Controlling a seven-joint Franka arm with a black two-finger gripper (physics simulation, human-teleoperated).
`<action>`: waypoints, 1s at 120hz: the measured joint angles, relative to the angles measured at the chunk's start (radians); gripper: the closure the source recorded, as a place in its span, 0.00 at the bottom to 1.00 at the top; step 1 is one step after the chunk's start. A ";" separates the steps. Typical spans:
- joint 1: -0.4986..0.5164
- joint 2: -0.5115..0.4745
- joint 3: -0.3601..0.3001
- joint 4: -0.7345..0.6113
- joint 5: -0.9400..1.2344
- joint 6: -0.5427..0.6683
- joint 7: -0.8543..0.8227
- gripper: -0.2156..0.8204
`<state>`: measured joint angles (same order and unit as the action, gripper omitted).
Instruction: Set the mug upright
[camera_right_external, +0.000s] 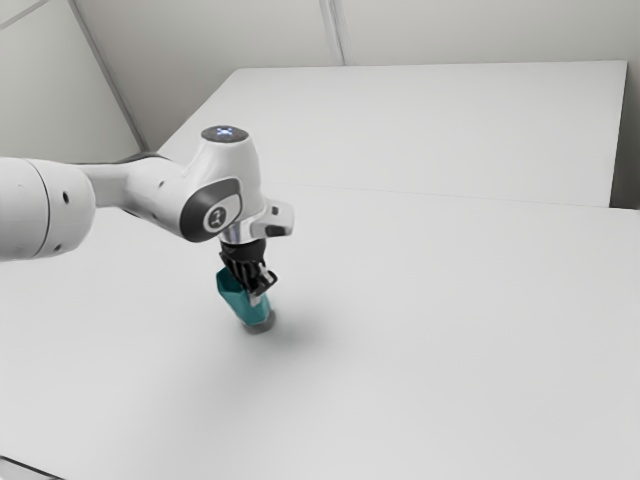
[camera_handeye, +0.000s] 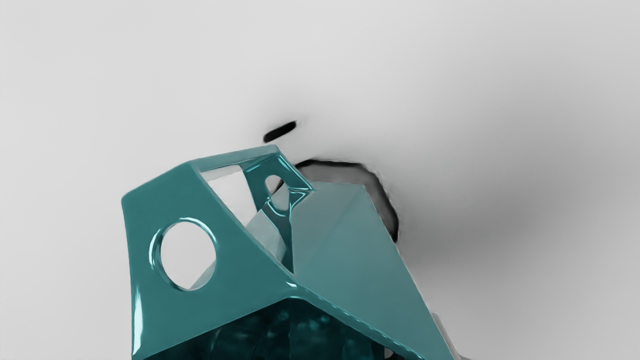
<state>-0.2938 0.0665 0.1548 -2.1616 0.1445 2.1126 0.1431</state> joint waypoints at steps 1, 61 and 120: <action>0.001 0.000 0.000 0.000 0.000 0.001 0.000 0.96; 0.015 0.003 0.000 -0.024 -0.001 0.019 0.000 0.96; 0.017 0.000 0.000 -0.022 -0.007 0.021 0.009 0.83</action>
<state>-0.2767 0.0668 0.1549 -2.1833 0.1373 2.1337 0.1522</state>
